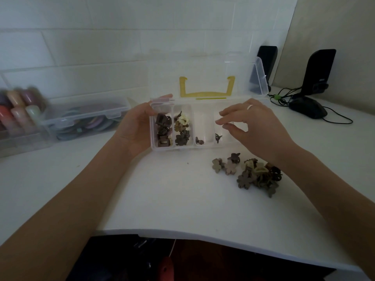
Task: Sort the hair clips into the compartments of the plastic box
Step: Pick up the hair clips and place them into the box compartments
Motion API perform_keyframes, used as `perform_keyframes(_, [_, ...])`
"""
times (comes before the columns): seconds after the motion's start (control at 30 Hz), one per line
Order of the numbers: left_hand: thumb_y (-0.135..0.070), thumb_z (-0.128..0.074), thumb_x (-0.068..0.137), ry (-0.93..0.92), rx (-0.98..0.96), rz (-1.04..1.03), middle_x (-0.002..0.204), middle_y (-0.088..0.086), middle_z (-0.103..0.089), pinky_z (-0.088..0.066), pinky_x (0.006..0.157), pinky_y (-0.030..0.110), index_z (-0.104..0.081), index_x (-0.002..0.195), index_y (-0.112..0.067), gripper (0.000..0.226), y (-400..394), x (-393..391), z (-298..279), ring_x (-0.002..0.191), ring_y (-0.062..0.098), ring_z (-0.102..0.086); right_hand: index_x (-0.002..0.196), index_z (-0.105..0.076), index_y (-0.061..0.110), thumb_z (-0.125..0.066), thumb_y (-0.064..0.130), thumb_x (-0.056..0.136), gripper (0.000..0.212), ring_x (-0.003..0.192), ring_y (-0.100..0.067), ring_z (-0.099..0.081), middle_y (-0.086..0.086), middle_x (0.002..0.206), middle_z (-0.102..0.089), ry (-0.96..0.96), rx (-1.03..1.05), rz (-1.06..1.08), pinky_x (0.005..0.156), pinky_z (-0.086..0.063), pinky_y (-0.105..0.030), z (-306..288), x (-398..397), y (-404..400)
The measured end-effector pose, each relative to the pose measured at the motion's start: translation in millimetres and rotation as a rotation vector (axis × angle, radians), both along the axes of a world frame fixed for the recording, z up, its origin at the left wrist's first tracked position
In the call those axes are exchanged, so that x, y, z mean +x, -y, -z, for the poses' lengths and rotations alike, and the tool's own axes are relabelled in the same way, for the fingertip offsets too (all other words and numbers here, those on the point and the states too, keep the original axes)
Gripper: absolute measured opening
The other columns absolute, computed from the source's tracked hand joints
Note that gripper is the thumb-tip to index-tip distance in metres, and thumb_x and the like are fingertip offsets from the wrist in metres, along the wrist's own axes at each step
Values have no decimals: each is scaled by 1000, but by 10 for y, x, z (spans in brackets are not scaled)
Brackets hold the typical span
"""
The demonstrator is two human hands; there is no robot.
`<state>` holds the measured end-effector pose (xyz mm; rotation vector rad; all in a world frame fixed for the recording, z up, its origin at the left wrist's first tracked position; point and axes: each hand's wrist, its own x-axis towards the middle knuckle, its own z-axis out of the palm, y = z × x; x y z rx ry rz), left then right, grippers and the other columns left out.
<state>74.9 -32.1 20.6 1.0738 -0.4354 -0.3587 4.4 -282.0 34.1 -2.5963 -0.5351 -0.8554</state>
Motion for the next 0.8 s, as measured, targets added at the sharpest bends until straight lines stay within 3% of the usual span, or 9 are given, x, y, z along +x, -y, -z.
perform_keyframes(0.1, [-18, -76, 34, -6, 18, -14, 102, 4, -71, -49, 81, 38, -71, 107, -21, 73, -6, -1, 7, 89, 23, -66, 95, -74, 24, -62, 7, 86, 22, 95, -13, -52, 5, 105, -69, 30, 15, -12, 85, -44, -33, -1, -10, 3])
perform_keyframes(0.23, [-16, -62, 51, -31, 38, -60, 105, 5, -70, -54, 78, 37, -69, 109, -22, 58, -30, 20, 10, 95, 26, -66, 72, -71, 21, -53, -6, 77, 33, 79, -7, -48, 6, 89, -67, -68, 34, -85, 66, -33, -12, -60, -87, -18])
perform_keyframes(0.4, [-16, -56, 62, -55, 34, -128, 102, 5, -66, -45, 78, 35, -69, 107, -21, 47, -56, 35, 20, 91, 25, -59, 69, -72, 22, -51, -1, 75, 32, 46, -15, -52, 5, 51, -61, -234, -31, -93, 49, -44, -29, -168, -199, -26])
perform_keyframes(0.47, [-17, -47, 66, -63, 34, -143, 104, 6, -64, -42, 79, 36, -69, 106, -21, 46, -55, 41, 29, 94, 27, -55, 72, -74, 22, -49, -2, 74, 35, 38, -13, -46, 9, 40, -53, -294, -81, -74, 45, -41, -27, -189, -213, -7])
perform_keyframes(0.6, [-22, -54, 56, -55, 22, -153, 103, 6, -67, -44, 81, 37, -73, 100, -22, 48, -43, 29, 26, 93, 26, -59, 75, -75, 29, -50, 1, 71, 38, 38, -8, -47, 31, 46, -53, -443, -158, -9, 46, -37, -21, -242, -204, 48])
perform_keyframes(0.7, [-20, -50, 60, -59, 20, -152, 100, 5, -68, -44, 80, 36, -72, 101, -21, 47, -42, 32, 20, 91, 25, -59, 81, -75, 33, -55, 6, 72, 35, 46, -8, -54, 15, 48, -60, -530, -182, 11, 51, -48, -27, -258, -202, 82])
perform_keyframes(0.8, [-15, -51, 58, -64, 18, -152, 100, 5, -69, -44, 81, 36, -73, 99, -21, 47, -48, 39, 18, 90, 24, -59, 83, -74, 36, -60, 17, 76, 24, 46, -2, -54, 9, 53, -65, -605, -199, 2, 50, -40, -20, -252, -202, 94])
